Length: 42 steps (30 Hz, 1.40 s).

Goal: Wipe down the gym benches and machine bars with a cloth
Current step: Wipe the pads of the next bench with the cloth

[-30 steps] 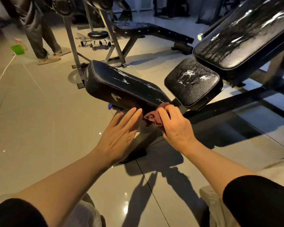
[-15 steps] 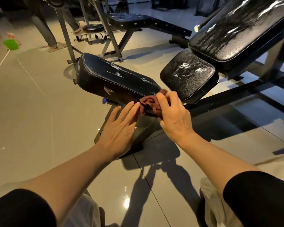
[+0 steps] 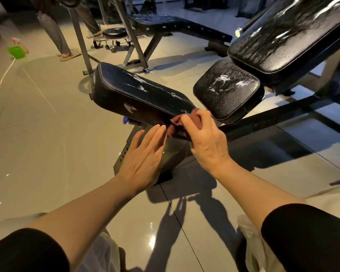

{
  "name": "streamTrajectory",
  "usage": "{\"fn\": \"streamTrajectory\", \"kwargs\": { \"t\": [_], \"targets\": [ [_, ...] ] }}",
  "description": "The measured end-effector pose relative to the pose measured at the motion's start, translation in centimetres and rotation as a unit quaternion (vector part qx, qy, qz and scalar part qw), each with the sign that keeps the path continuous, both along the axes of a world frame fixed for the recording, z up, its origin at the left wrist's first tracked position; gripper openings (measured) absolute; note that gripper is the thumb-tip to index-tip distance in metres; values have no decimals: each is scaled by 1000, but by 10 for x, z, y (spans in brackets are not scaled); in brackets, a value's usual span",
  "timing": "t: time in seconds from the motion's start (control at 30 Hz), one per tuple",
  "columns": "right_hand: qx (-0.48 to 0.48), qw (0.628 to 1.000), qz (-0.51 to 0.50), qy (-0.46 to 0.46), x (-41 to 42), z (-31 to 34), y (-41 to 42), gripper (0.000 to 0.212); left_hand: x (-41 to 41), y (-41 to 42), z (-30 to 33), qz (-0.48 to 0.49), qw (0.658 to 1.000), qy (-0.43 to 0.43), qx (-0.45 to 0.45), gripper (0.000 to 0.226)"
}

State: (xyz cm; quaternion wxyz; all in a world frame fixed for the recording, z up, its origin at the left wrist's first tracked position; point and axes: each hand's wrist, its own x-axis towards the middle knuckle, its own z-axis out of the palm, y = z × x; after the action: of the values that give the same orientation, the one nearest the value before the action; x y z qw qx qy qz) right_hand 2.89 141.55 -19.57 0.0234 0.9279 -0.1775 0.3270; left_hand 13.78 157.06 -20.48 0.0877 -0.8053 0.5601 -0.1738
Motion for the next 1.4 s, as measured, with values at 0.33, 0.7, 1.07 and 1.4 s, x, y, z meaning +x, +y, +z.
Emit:
{"fn": "streamTrajectory", "kwargs": {
  "t": [0.33,0.7,1.07,1.4],
  "targets": [
    [81,983,-79,145,-31,-34,-18,63,-4,-6,1,5,999,6,44,94],
    [74,981,-74,161,-22,-50,-29,61,-15,-21,-3,-2,997,20,80,89],
    [33,985,-94,139,-11,-51,-24,64,-8,-20,-6,5,994,25,104,79],
    [111,981,-95,131,-37,-49,-30,53,-13,-24,-7,-17,997,15,77,82]
  ]
}}
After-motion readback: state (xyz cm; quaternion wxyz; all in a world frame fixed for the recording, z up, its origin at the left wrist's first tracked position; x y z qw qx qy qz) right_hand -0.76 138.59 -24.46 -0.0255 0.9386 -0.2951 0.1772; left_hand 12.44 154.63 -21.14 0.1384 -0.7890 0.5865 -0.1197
